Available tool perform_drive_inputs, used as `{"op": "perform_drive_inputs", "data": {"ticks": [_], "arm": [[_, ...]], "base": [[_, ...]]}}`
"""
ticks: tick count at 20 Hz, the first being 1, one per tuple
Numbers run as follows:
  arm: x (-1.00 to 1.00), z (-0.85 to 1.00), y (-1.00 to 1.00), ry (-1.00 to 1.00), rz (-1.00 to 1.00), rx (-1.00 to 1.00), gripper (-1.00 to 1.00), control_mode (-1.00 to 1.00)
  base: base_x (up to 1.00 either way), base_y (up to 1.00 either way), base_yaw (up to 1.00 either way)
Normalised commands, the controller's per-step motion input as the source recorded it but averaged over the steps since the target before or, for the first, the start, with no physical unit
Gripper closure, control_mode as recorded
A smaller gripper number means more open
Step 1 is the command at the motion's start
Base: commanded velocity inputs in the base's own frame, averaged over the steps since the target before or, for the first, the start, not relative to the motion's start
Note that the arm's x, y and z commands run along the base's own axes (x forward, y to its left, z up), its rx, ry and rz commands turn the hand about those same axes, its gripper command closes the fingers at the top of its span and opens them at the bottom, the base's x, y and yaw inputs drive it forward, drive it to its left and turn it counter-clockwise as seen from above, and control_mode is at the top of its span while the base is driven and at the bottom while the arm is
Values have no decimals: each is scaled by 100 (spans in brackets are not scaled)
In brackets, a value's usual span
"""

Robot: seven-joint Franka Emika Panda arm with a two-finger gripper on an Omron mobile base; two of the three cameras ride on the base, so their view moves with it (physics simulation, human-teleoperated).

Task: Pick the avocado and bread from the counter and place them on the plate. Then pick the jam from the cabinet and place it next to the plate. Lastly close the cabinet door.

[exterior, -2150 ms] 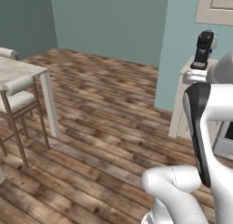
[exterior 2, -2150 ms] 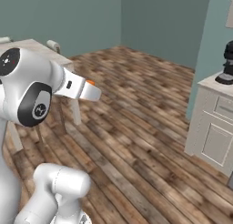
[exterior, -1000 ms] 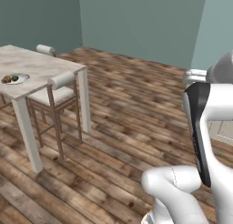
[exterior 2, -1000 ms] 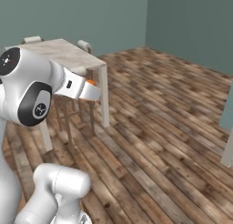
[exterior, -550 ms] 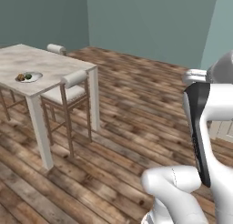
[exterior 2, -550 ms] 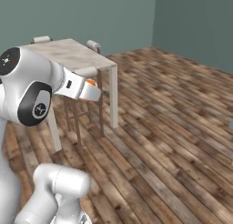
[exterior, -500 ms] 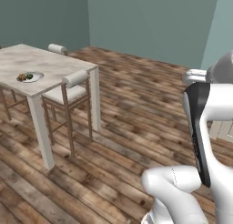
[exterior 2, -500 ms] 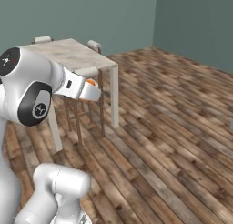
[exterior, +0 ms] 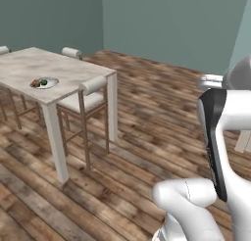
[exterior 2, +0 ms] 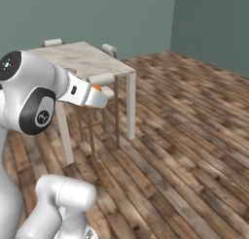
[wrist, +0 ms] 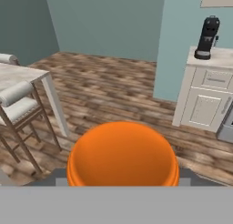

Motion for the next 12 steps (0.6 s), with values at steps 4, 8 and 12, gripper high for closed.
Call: {"op": "perform_drive_inputs", "data": {"ticks": [4, 8, 12], "arm": [[0, 0, 0, 0, 0, 0, 100, 100], [0, 0, 0, 0, 0, 0, 100, 100], [0, 0, 0, 0, 0, 0, 100, 100]], "base": [[37, 45, 7], [41, 43, 7], [42, 43, 6]]}}
